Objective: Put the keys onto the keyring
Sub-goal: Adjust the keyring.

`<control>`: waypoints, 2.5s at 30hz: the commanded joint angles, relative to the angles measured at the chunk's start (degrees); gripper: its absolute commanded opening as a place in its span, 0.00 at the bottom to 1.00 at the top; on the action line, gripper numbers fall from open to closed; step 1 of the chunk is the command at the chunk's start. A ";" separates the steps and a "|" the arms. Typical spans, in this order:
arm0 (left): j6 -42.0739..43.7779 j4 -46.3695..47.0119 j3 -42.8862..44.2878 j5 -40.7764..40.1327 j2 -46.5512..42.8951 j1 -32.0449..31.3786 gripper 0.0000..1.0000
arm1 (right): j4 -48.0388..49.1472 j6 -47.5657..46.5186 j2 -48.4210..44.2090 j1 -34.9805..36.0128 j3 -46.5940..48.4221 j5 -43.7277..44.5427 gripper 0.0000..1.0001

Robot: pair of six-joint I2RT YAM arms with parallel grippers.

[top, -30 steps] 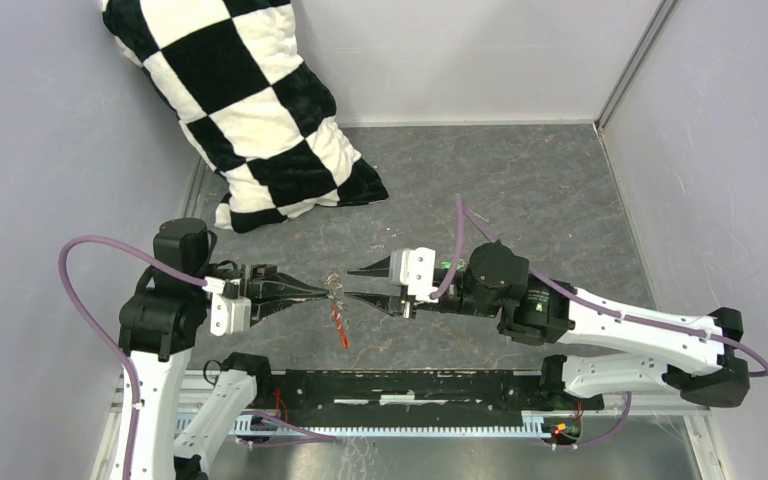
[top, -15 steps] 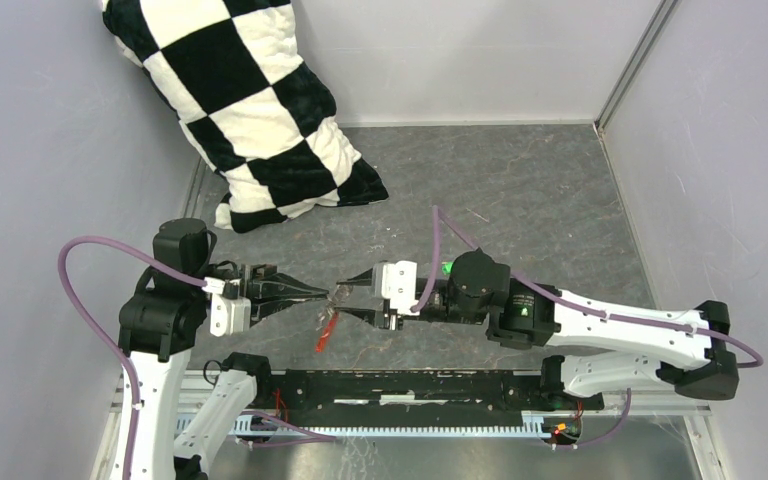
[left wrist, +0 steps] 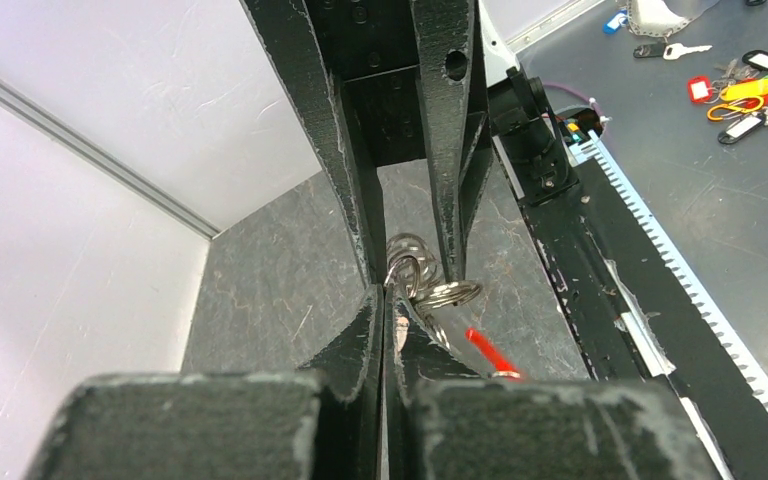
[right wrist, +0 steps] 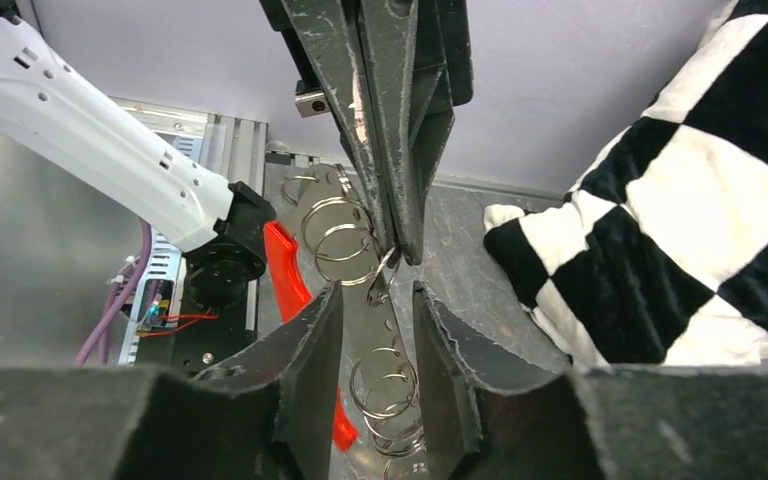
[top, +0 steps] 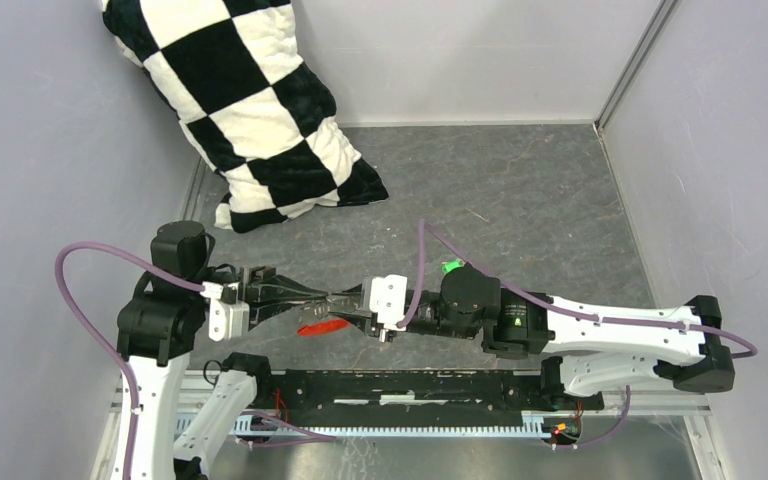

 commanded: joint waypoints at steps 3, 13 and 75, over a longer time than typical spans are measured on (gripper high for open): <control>-1.82 1.41 0.34 4.16 -0.91 -0.07 0.02 | 4.54 -0.95 -1.23 1.01 -0.22 5.91 0.31; -1.60 1.50 -1.22 3.47 -1.27 -0.07 0.02 | 4.97 -0.77 -2.29 1.12 -0.66 6.05 0.04; -8.75 1.98 -0.30 4.67 -1.89 -0.07 0.02 | -4.29 -4.36 -2.28 3.20 0.61 10.41 0.49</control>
